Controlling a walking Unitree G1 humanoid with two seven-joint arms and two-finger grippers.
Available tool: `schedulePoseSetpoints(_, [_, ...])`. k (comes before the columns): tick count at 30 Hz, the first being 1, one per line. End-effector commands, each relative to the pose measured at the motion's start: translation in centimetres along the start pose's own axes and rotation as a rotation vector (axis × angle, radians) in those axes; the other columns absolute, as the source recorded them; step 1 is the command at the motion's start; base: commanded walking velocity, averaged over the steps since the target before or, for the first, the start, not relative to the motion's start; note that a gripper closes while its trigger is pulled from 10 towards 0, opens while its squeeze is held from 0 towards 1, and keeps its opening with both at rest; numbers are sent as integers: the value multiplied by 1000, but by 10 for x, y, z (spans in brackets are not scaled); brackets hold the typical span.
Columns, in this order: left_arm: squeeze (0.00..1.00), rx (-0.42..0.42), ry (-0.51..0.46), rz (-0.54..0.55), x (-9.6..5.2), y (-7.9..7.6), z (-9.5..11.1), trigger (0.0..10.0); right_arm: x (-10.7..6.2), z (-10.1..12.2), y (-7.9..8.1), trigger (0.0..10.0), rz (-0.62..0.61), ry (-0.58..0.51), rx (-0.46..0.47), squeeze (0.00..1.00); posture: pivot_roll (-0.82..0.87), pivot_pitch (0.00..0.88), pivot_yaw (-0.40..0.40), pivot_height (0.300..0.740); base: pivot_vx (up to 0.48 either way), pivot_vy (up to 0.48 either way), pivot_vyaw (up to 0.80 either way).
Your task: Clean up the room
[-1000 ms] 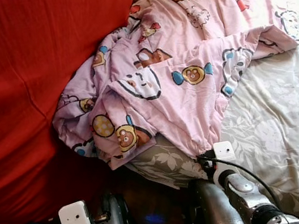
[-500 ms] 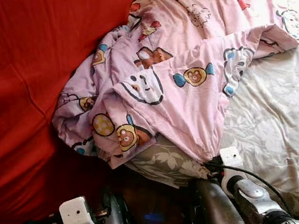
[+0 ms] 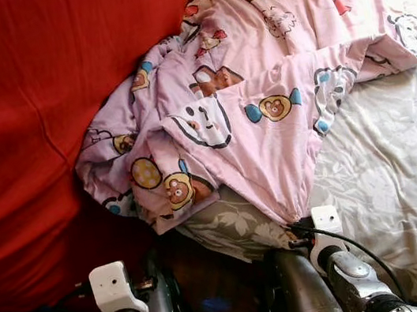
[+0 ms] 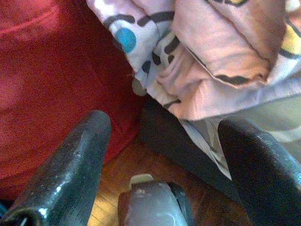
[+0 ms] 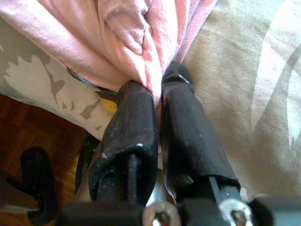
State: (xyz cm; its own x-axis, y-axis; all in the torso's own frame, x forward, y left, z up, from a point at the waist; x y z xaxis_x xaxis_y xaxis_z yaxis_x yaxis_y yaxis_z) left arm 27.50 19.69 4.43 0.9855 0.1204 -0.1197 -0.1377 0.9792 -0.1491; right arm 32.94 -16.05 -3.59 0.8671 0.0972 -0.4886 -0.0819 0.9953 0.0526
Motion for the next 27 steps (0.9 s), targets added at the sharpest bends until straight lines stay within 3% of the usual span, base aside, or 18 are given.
schedulePoseSetpoints(1, [0, 4, 35, 20, -3, 7, -11, 10000, -7, -14, -18, 0, -45, 30, 33, 0, -20, 244, -50, 595, 0, 0, 0])
schedulePoseSetpoints(5, [0, 17, 32, 17, 3, 9, -11, 10000, -8, -12, -26, 0, -55, 14, 36, 0, -32, 218, -33, 595, 0, 0, 0])
schedulePoseSetpoints(10, [0, 30, 11, 10, 15, 10, -3, 10000, -4, 12, -14, 0, -48, -98, -2, 0, -46, 199, -6, 595, 0, 0, 0])
schedulePoseSetpoints(17, [0, 36, 7, 4, 17, 11, -4, 10000, -3, 26, -12, 0, -59, -167, -28, 0, -57, 189, 6, 595, 0, 0, 0])
schedulePoseSetpoints(18, [0, 39, 9, 2, 18, 11, -5, 10000, -5, 30, -18, 8627, -76, -199, -20, 0, -61, 192, 10, 595, 0, 0, 0])
schedulePoseSetpoints(19, [0, 39, 10, 2, 18, 11, -5, 10000, -6, 31, -19, 8627, -81, -205, -16, 0, -61, 192, 10, 595, 0, 0, 0])
schedulePoseSetpoints(20, [0, 40, 11, 0, 17, 11, -6, 10000, -7, 32, -21, 10000, -86, -218, -6, 0, -63, 186, 12, 595, 0, 0, 0])
schedulePoseSetpoints(23, [0, 41, 15, 0, 17, 12, -8, 10000, -9, 35, -23, 10000, -84, -251, 25, 0, -64, 191, 15, 595, 0, 0, 0])
schedulePoseSetpoints(27, [0, 46, 29, 7, 16, 16, -12, 10000, -9, 37, -23, 10000, -98, -248, -22, 0, -60, 189, 19, 610, 0, 0, 0])
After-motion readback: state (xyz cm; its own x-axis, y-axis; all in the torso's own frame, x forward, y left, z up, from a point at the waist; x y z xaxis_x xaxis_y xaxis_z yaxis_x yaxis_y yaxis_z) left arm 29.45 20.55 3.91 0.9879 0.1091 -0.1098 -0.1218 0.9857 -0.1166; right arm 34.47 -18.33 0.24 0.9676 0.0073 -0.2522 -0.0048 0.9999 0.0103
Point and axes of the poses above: a point about 5 cm out from each wrist's last joint towards the gripper, its own x axis pointing out of the wrist towards the gripper, its own z axis along the axis of the wrist's last joint, y = z × x, the point moved 5 cm from there along x, pointing out of the wrist towards the gripper, and after that the axes turned 5 degrees about -x, right-handed, at the moved point
